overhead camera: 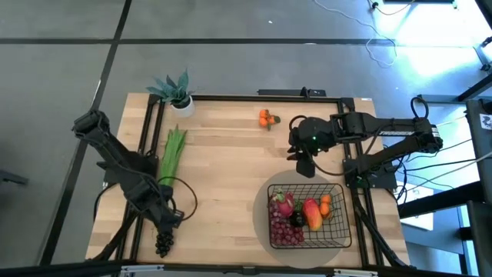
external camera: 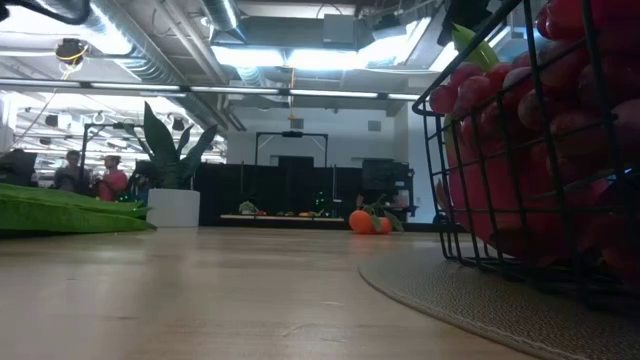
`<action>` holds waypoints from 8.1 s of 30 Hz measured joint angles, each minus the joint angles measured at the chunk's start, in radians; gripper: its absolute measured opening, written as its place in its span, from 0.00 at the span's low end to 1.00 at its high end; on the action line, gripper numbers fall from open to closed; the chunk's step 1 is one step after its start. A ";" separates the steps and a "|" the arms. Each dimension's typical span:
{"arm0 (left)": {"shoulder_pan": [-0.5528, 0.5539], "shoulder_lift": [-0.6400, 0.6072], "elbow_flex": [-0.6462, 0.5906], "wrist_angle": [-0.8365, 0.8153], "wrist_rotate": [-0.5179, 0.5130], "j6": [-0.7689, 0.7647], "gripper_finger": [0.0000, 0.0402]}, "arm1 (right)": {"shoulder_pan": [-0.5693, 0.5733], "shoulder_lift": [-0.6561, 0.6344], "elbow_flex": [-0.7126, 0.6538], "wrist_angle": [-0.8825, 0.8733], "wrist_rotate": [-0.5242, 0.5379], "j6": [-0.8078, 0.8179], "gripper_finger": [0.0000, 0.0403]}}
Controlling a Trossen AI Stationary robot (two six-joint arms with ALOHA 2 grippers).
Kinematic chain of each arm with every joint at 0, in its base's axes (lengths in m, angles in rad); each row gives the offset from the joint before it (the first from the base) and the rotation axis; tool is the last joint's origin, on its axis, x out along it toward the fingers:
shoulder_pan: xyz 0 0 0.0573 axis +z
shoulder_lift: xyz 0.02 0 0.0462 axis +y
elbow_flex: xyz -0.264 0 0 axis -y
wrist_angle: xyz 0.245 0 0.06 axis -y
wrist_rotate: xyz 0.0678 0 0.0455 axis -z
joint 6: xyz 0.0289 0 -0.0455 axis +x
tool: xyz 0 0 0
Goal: Build produce basket
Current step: Put the black grapes into the black wire basket
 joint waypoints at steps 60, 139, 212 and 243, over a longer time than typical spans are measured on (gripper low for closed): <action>-0.119 0.112 0.000 0.079 -0.106 0.111 0.18 | 0.000 0.000 0.000 0.000 0.000 0.077 0.26; 0.127 0.122 0.397 -0.221 -0.434 0.797 0.00 | 0.000 -0.021 0.000 -0.043 -0.239 -0.015 0.24; 0.597 0.550 0.655 1.019 0.072 1.843 0.00 | 0.000 -0.340 0.000 -0.136 -0.192 -0.270 0.24; 0.740 0.757 0.656 1.305 0.209 1.838 0.00 | 0.000 -0.340 0.000 -0.143 -0.192 -0.273 0.24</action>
